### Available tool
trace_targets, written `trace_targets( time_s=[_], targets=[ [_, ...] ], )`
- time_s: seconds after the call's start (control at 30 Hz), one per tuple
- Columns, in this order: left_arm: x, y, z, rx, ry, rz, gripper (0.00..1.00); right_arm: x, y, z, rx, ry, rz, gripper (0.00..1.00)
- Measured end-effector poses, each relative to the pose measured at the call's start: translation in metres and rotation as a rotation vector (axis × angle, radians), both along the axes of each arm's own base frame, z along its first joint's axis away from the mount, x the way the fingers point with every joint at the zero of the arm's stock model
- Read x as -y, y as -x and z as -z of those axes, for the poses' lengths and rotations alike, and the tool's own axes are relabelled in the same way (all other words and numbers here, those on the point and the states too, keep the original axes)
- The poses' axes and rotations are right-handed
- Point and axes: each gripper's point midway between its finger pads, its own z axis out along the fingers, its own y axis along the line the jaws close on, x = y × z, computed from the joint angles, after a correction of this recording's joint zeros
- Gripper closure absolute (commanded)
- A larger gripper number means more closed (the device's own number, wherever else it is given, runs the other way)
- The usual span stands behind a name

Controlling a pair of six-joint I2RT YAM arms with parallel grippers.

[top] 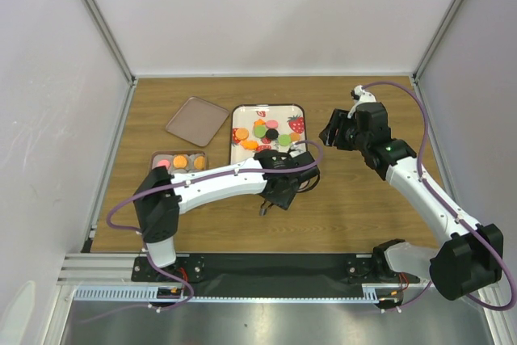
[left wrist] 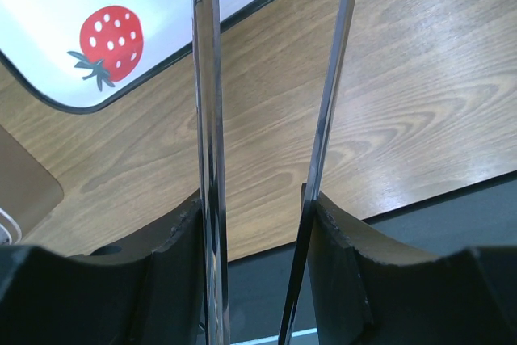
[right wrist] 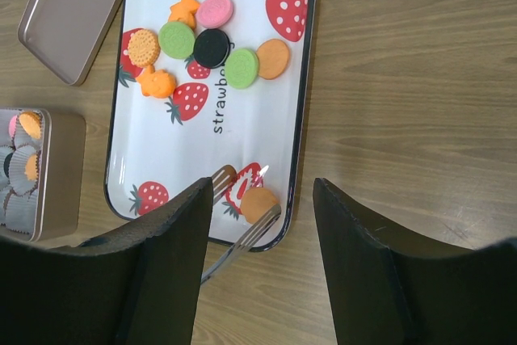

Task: Pack the cookies

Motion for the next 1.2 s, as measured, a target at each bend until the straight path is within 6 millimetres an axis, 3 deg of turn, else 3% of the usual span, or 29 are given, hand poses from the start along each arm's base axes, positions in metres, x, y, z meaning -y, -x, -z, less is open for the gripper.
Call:
trace_targets(
  time_s=[1.2],
  targets=[
    [-0.001, 0.002, 0.012, -0.017, -0.028, 0.008, 0.52, 0.0, 0.0, -0.001, 0.002, 0.0, -0.001, 0.41]
  ],
)
